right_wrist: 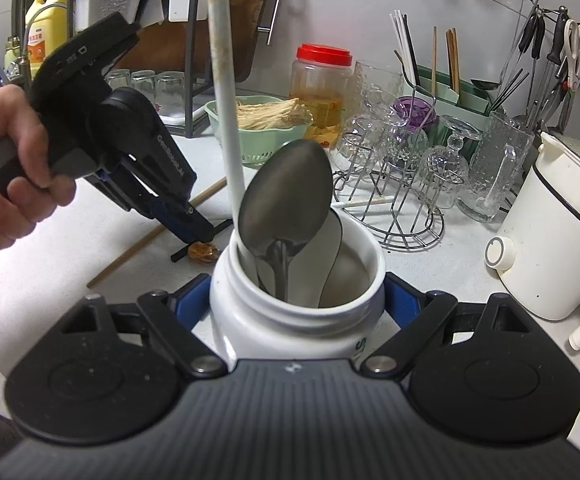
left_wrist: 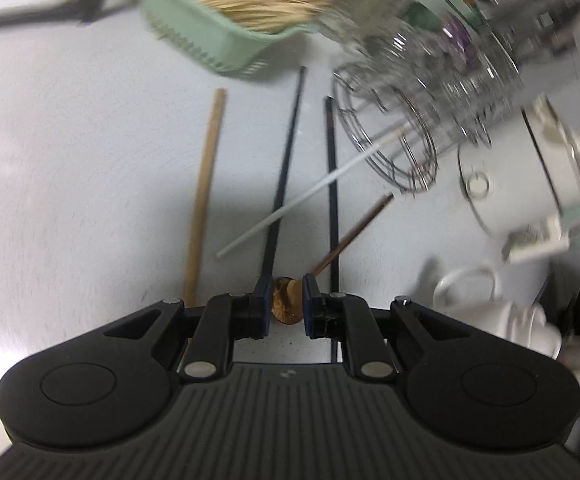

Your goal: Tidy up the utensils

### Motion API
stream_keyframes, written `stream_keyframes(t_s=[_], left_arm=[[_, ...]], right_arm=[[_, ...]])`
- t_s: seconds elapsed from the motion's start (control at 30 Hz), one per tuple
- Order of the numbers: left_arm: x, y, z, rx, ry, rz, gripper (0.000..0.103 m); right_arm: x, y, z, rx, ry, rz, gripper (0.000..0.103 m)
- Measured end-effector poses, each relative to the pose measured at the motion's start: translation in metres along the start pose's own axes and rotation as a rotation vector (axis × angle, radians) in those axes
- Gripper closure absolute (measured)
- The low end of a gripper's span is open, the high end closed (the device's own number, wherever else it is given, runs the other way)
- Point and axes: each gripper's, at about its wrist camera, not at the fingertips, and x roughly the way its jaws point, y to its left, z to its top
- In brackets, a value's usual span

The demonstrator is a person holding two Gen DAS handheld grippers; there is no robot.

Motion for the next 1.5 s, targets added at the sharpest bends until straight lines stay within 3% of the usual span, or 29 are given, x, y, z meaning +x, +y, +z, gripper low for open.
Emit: stream_keyframes(t_s=[0.17,0.57,0.7,1.0,1.27,1.43,1.5], left_arm=[[0.002,-0.025,0.004,0.216,0.016,0.054,0.087],[0.033,-0.079,0.031,0.474,0.008,0.046,0.087],[0.047,-0.093,0.039,0.564,0.002,0.062,0.066],[0.073,-0.110,0.049,0.728,0.022,0.072,0.065],[0.091,-0.122,0.047,0.826,0.049,0.079,0.071],[0.094,-0.125,0.045,0.863,0.057,0.093,0.097],[0.094,-0.125,0.044,0.859,0.052,0.104,0.097]], right_arm=[[0.002,-0.003,0.000,0.010,0.005,-0.013,0.012],[0.002,-0.007,0.001,0.018,0.015,-0.030,0.011],[0.004,-0.007,0.001,0.024,0.016,-0.039,0.012],[0.005,-0.013,0.001,0.054,0.017,-0.072,0.012],[0.007,-0.016,0.002,0.063,0.019,-0.081,0.011],[0.008,-0.016,0.003,0.064,0.021,-0.081,0.011],[0.009,-0.017,0.003,0.062,0.023,-0.078,0.011]])
